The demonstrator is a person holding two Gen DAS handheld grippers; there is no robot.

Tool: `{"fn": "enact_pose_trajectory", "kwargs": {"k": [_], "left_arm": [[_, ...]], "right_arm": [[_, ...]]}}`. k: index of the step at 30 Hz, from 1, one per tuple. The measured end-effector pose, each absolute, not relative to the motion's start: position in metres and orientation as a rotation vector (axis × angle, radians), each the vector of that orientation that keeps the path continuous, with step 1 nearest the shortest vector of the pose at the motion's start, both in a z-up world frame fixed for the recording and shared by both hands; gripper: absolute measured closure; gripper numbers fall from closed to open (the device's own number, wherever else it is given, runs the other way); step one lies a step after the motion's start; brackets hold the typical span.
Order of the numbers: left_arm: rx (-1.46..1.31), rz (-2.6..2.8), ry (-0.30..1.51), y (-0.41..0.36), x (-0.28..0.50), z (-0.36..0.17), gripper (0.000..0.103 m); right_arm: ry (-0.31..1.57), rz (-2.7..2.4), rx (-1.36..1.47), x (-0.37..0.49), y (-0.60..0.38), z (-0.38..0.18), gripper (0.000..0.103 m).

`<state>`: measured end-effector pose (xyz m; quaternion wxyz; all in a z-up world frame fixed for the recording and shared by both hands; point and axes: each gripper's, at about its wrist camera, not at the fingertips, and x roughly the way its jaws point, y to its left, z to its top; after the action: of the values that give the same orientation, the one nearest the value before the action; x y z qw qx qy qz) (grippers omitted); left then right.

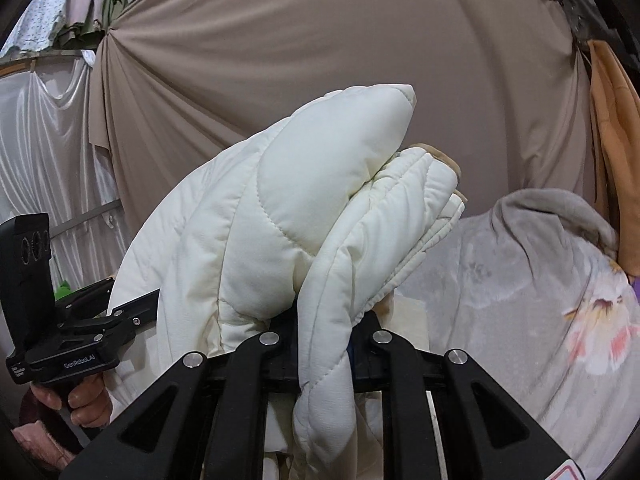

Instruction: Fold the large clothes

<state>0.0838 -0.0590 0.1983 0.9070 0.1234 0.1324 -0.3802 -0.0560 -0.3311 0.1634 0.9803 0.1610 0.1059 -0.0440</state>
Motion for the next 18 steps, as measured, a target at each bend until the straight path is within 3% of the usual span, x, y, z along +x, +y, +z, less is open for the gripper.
{"fn": "enact_pose_trajectory", "kwargs": {"k": [18], "left_arm": [[0.167,-0.718,-0.040,0.035,0.109,0.257,0.045]], "right_arm": [[0.017,0.046,0.201,0.004,-0.267,0.248,0.088]]}}
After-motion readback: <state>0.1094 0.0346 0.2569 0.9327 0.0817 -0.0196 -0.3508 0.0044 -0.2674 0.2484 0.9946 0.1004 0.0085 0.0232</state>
